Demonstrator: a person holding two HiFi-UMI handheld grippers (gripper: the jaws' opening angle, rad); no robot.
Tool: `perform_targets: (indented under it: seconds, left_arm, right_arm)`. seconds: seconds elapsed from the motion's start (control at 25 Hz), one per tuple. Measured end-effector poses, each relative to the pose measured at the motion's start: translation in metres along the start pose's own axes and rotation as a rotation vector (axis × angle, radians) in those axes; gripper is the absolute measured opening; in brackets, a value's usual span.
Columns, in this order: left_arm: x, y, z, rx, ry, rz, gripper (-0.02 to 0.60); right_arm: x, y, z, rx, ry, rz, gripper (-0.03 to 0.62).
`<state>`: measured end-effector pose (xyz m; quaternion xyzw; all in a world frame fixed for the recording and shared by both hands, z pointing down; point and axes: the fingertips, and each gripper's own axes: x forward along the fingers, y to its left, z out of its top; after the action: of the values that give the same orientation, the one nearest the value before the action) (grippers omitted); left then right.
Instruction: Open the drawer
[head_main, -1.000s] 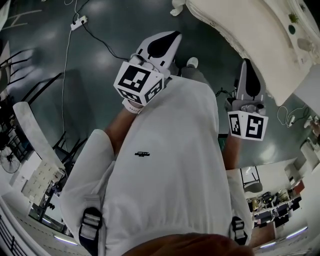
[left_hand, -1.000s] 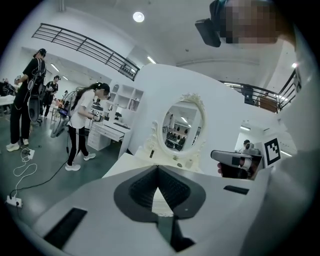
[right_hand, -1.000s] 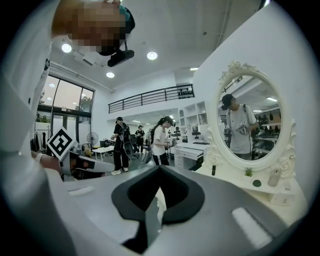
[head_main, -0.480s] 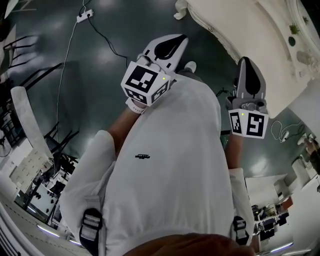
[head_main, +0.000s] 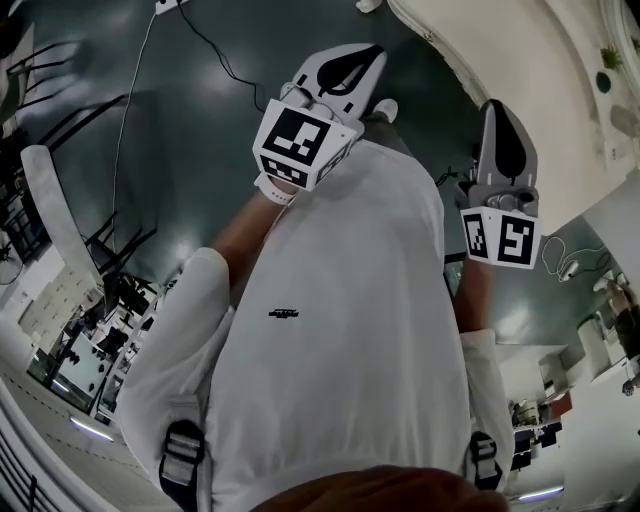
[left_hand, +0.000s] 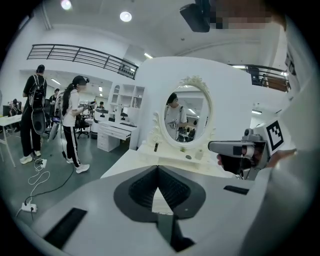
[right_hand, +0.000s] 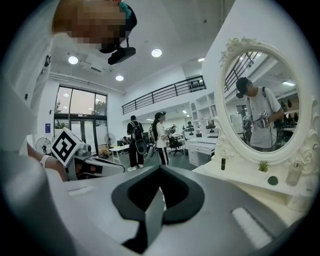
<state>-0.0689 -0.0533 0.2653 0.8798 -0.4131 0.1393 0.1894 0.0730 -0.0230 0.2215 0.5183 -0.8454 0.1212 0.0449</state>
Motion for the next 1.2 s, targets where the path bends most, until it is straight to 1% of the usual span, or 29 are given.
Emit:
perform_targets:
  seconds: [0.28, 0.48, 0.76, 1.0, 1.2]
  left_arm:
    - [0.021, 0.000, -0.024, 0.018, 0.054, -0.017, 0.011]
    - [0.037, -0.002, -0.035, 0.025, 0.067, -0.032, 0.011]
    - [0.062, -0.003, -0.059, 0.023, 0.096, -0.040, 0.013]
    - [0.091, -0.011, -0.081, 0.022, 0.124, -0.040, 0.066]
    - [0.102, -0.004, -0.109, 0.019, 0.157, -0.049, 0.103]
  right_arm:
    - [0.011, -0.007, -0.015, 0.014, 0.022, -0.002, 0.011]
    - [0.016, -0.011, -0.028, 0.016, 0.034, 0.004, 0.011]
    - [0.019, -0.024, -0.049, 0.006, 0.060, 0.004, 0.011]
    - [0.016, -0.044, -0.071, 0.011, 0.077, -0.009, 0.011]
    - [0.017, -0.043, -0.094, -0.014, 0.095, -0.018, 0.011]
